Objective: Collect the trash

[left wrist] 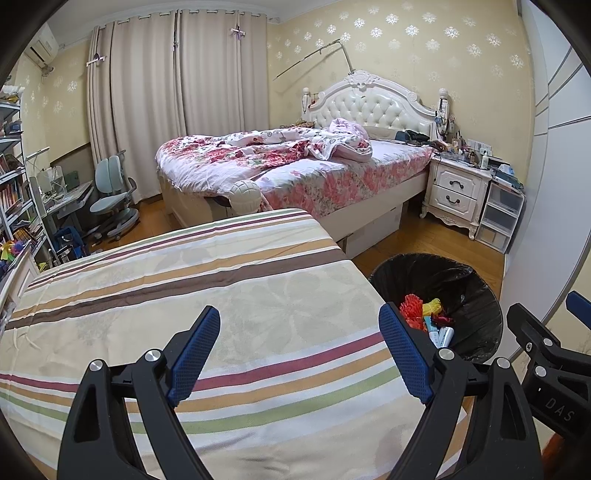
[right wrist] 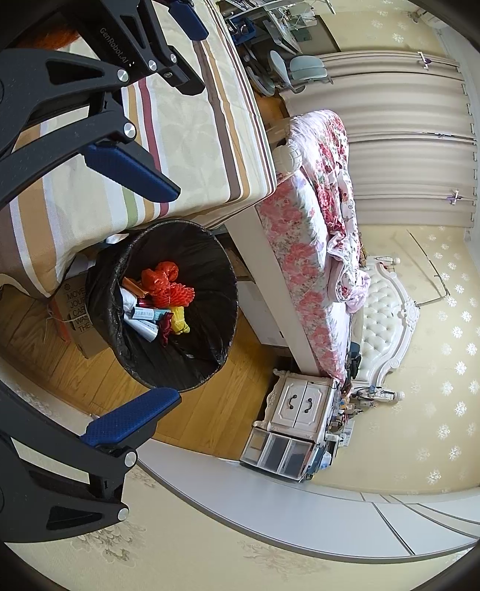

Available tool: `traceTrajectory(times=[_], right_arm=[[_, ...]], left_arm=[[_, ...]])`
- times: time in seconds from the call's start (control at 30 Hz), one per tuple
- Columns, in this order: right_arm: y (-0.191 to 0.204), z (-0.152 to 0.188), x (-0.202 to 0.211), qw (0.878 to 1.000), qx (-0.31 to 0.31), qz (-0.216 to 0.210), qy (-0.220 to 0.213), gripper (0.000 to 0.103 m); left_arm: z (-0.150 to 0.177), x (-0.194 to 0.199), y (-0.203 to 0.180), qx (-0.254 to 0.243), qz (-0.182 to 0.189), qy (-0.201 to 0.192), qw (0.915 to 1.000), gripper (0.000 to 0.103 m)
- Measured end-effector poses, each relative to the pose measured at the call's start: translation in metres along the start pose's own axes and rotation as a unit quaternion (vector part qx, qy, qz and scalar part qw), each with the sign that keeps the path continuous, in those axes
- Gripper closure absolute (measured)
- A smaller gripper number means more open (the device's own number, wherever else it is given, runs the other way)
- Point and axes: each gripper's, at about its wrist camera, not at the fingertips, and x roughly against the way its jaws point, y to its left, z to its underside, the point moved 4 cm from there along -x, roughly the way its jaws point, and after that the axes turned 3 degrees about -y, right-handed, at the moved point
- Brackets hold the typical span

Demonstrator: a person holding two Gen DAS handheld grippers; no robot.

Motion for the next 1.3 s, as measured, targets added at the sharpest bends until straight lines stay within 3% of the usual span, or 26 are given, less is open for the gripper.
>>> traceTrajectory(times=[1.3], right_arm=[[0.0,0.003,-0.002,1.0,-0.001,0.001,0.003,0.005]], left_arm=[[0.015,0.002,-0.004,-0.004,-0.001,0.003,1.0,0.018]])
